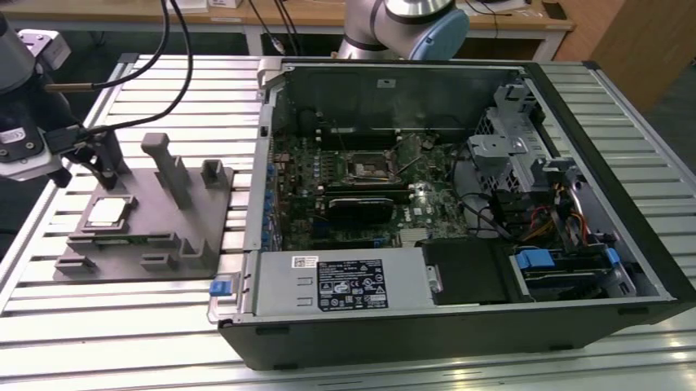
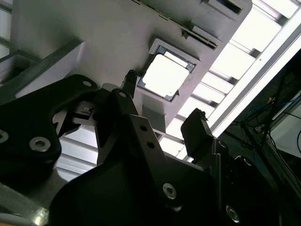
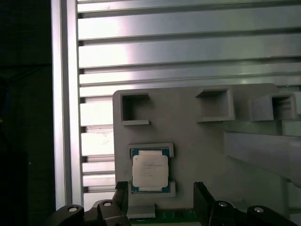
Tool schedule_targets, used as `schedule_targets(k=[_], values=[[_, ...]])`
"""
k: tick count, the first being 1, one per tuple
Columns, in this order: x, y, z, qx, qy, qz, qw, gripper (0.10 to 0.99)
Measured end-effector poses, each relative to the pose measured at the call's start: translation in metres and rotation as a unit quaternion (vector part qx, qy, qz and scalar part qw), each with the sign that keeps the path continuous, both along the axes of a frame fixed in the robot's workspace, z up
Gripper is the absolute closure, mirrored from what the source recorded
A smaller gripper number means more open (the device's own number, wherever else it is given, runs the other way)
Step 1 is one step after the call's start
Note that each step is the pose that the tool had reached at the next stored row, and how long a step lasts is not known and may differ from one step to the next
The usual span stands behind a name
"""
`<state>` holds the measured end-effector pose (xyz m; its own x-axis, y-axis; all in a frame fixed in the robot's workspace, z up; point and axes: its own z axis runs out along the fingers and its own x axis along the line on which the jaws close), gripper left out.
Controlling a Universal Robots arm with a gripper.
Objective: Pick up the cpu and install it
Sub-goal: 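Pick up the cpu and move it towards the insertion slot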
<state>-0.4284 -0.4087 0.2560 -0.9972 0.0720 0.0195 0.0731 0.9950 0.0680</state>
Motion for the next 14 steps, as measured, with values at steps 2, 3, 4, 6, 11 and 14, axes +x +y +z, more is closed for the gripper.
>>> schedule_targets(k=[2, 3, 4, 6, 11, 14], values=[[0.0, 0.0, -0.0018, 0.0, 0.0001, 0.0, 1.0, 0.427], [0.0, 0.0, -0.0027, -0.0001, 0.0001, 0.0, 1.0, 0.427], [0.0, 0.0, -0.0037, 0.0, 0.0001, 0.0, 1.0, 0.427], [0.0, -0.0001, -0.0055, -0.0001, 0.0001, 0.0, 1.0, 0.427], [-0.0006, -0.0001, -0.0115, -0.0001, 0.0006, 0.0, 1.0, 0.427], [-0.0027, -0.0001, -0.0168, -0.0001, 0.0007, 0.0, 1.0, 0.427]])
